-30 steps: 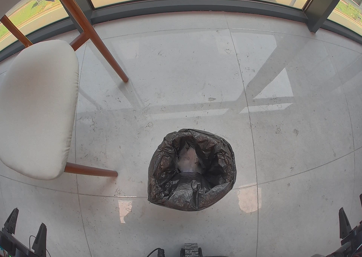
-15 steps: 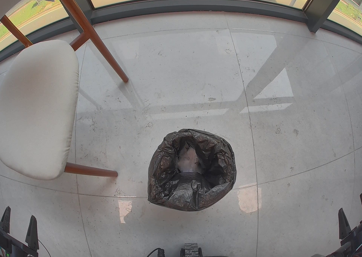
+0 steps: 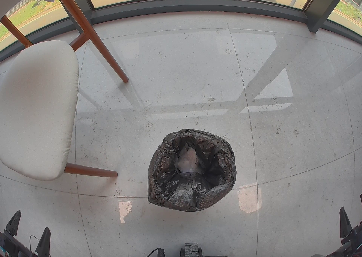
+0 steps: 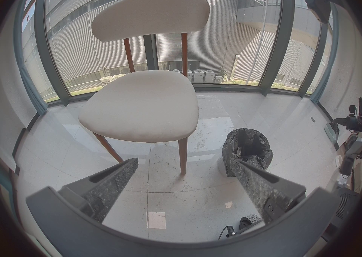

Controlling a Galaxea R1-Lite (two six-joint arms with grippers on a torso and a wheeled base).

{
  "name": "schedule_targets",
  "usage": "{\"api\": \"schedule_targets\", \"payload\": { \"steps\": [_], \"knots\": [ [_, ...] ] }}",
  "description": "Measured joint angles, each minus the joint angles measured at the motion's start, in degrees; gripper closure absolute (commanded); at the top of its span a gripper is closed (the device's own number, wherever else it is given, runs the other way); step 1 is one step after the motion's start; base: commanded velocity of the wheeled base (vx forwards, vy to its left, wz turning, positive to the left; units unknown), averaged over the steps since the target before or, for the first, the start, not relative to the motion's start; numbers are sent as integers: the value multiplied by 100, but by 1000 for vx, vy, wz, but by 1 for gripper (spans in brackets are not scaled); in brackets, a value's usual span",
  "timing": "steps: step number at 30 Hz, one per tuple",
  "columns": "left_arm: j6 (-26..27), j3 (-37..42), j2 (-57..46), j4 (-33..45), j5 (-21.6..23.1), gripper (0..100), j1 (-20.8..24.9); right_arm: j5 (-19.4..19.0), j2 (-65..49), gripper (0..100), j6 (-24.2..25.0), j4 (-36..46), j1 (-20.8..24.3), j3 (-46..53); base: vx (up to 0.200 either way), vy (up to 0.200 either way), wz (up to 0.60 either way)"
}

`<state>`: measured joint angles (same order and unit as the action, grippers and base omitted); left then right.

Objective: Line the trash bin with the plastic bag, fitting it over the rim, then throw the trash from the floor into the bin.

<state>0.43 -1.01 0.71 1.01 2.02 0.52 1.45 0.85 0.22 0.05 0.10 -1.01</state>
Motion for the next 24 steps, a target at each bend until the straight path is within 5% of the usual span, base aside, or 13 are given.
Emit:
{"api": "schedule_targets", "payload": {
  "steps": [24],
  "knots": [
    [-43, 0, 6, -6, -44, 0, -9, -37, 0, 0, -71, 2, -2, 2, 0, 0, 0]
  ]
}}
